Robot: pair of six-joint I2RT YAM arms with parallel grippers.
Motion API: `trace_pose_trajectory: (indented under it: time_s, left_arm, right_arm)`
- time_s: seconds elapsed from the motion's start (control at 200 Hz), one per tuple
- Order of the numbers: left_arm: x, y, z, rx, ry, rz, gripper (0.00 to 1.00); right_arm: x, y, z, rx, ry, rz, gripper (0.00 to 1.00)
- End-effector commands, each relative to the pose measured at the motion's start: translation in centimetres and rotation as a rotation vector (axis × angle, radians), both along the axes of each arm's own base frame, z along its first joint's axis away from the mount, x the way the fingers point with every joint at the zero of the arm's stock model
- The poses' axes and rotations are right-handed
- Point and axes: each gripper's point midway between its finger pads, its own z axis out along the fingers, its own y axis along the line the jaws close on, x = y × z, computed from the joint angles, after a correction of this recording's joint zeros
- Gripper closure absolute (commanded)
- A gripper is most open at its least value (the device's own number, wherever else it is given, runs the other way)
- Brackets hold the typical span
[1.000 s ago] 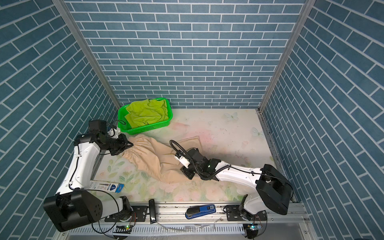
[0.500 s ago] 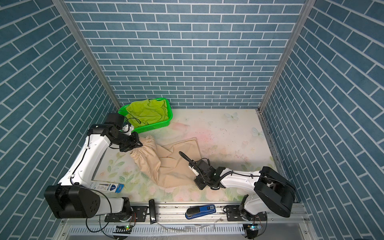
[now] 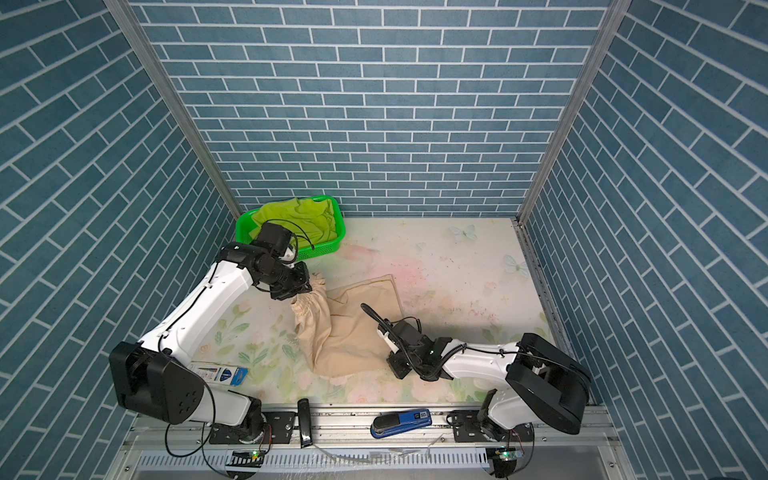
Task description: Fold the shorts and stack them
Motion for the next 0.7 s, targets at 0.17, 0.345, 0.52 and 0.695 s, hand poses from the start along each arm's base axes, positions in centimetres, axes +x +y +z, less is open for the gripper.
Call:
trace_pose_trajectory:
  time_s: [0.17,0.345,0.52,0.695]
  left_arm:
    - [1.2,-4.6,0.0,0.020,-0.048,0.009,1.00]
    - [1.1,-7.4,-0.1,0.037,-0.055,-0.026,1.00]
    - [0.9,-10.2,0.3,0.057,-0.080,-0.079,1.00]
    - [-0.1,-12.6,-1.2,0.078,-0.048,-0.139,1.00]
  right_arm:
    - [-1.1,-1.8,-1.4,-0.045,0.054,-0.062,1.00]
    - [-1.7,-1.0,-1.9,-0.039,0.060,-0.044,1.00]
    - [-2.5,-0.5,-2.6,-0.029,0.078,-0.034,1.00]
    - [-2.3,-0.2,-3.0,-0.030,0.078,-0.040,1.00]
